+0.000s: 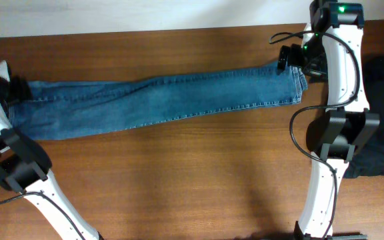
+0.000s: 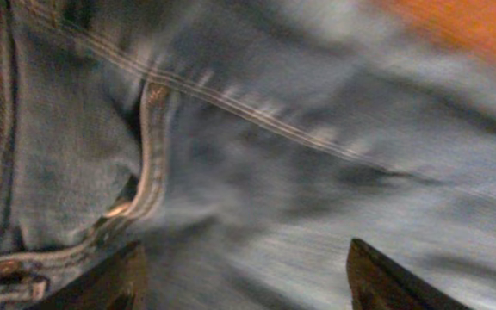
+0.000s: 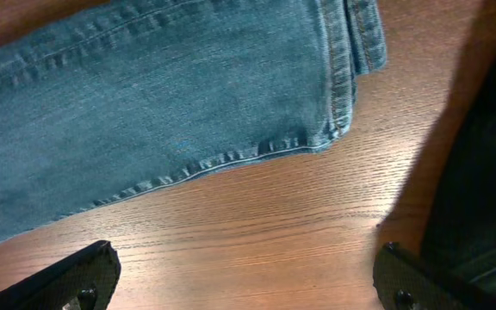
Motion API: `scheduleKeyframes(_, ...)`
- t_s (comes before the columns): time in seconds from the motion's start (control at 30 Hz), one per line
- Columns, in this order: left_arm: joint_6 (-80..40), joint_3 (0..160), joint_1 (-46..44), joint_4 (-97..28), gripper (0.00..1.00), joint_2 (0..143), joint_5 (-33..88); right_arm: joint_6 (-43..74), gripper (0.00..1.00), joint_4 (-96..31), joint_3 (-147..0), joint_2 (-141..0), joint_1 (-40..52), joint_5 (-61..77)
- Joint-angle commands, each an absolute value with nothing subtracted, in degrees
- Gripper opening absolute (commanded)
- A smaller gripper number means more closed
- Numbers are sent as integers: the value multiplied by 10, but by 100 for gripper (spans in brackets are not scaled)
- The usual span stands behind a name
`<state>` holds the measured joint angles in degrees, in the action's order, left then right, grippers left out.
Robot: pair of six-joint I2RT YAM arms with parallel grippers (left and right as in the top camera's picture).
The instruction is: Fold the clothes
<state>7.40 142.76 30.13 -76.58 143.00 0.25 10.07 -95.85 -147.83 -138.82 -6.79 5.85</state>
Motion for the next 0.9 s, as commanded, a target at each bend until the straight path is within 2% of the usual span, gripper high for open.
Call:
scheduleKeyframes(0.0, 73, 1527, 294, -829, 83, 1424, 172, 98, 99, -958, -1466, -1383, -64, 53)
scheduleKeyframes(0.07, 73, 1548, 288, -854, 87, 1424, 227, 98, 99, -948, -1458, -1383, -65, 53)
scheduleKeyframes(0.1, 74, 1558, 283, -874, 93, 1424, 261, 91, 99, -940, -1454, -1383, -66, 53)
scheduleKeyframes(0.23, 75, 1560, 258, -920, 99, 1424, 286, 47, 99, -890, -1424, -1383, -79, 52)
scheduleKeyframes(0.37, 102, 1555, 214, -949, 99, 1425, 279, -42, 99, -798, -1356, -1383, -107, 52)
scheduleKeyframes(0.5, 102, 1554, 158, -955, 99, 1425, 223, -105, 99, -713, -1308, -1384, -131, 51)
scheduleKeyframes(0.73, 102, 1534, 105, -952, 99, 1425, 150, -159, 99, -661, -1306, -1402, -135, 58)
scheduleKeyframes(0.87, 102, 1505, 90, -945, 99, 1425, 147, -179, 99, -651, -1305, -1425, -136, 58)
